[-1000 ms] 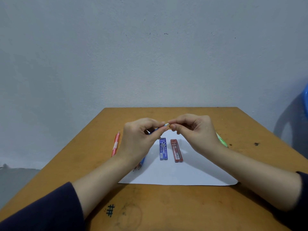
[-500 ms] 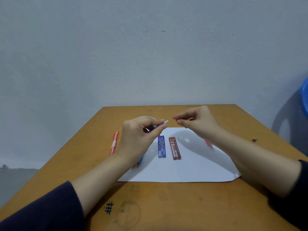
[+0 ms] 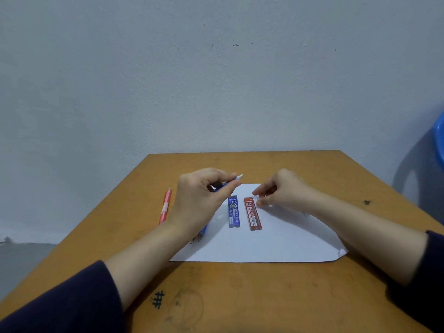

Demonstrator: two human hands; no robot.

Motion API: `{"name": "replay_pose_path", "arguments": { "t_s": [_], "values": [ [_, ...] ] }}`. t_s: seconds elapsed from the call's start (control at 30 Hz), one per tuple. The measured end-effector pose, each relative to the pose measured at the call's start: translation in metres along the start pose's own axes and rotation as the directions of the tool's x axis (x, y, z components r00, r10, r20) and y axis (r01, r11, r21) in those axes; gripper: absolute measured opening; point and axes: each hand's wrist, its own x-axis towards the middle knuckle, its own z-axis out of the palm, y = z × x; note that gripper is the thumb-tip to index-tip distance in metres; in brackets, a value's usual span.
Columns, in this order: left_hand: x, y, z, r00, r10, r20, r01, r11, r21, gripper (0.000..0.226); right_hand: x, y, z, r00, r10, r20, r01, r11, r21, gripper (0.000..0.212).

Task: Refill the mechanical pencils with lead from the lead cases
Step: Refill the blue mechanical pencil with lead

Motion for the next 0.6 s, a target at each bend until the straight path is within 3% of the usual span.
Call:
{"name": "replay_pose_path", "arguments": {
  "t_s": [0.3, 0.6],
  "values": [
    [-0.0004, -0.0002, 0.001, 1.0, -0.007, 0.014, 0.007, 1.0, -0.008, 0.011, -0.0021, -0.002, 0.0018, 0.998, -0.016, -0.053, 0.017, 1.0, 0.015, 0.011],
    [-0.0007, -0.0019, 0.0018, 1.0, -0.002, 0.031, 0.001, 1.0, 0.023, 0.012, -0.005, -0.0093, -0.0045, 0.993, -0.031, -0.114, 0.066, 0.944, 0.324, 0.011]
  ]
}}
